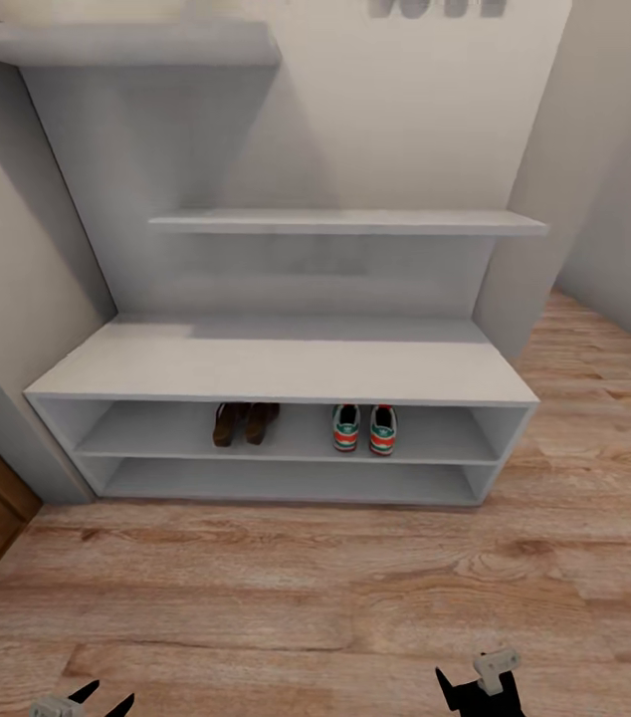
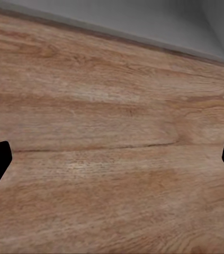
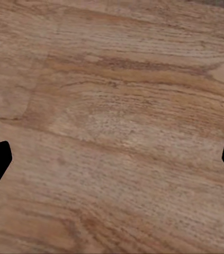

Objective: Pick up the two gym shoes and the two sandals from the corridor floor and place them onto the hallstand (shoe rack) in the corridor, making sure they are on the rack and not on the floor. Arrange them so the two gym shoes are next to each other and the two sandals are next to each other.

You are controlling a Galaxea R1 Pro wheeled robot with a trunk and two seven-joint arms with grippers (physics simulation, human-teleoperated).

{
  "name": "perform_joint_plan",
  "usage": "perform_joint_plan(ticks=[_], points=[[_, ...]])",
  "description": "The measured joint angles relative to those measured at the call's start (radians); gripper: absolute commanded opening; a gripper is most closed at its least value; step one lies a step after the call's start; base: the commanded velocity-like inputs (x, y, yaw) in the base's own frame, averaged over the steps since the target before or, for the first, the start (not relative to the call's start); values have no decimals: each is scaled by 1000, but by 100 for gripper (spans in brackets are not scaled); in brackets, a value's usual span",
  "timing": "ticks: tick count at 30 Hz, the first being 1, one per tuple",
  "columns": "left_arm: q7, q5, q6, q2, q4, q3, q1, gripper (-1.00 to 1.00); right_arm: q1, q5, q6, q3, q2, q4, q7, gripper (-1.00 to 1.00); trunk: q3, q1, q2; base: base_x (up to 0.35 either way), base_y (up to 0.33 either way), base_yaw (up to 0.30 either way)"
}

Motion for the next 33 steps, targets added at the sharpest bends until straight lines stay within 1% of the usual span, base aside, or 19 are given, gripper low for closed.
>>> perform_joint_plan(ticks=[11,15,16,17,20,26,29,33], points=[[7,1,0,0,1,2,0,100,2,-1,-1,0,0,0,-3,100,34,-42,77,0,0,0],[34,1,0,0,1,1,0,100,4,-3,-1,-1,-3,0,-17,100,47,-58,105,0,0,0],[49,1,-1,0,1,0,0,100,6,-9,-1,-2,-4,0,-25,100,50,-61,112,0,0,0],[81,1,-1,-5,2,0,1,100,14,-40,0,-3,-6,0,-45,100,53,-65,119,0,0,0],[97,-1,-1,-14,3,-1,1,100,21,-62,0,-1,-4,0,-53,100,63,-77,140,0,0,0],[105,-5,0,-43,4,-3,2,100,26,-78,0,-1,-3,0,-57,100,81,-100,182,0,0,0],[107,-6,0,-53,11,-5,2,100,27,-80,0,-1,-2,0,-57,100,91,-111,203,0,0,0],[108,-7,-4,-55,39,-9,2,100,28,-81,0,0,0,0,-57,100,103,-127,231,0,0,0]])
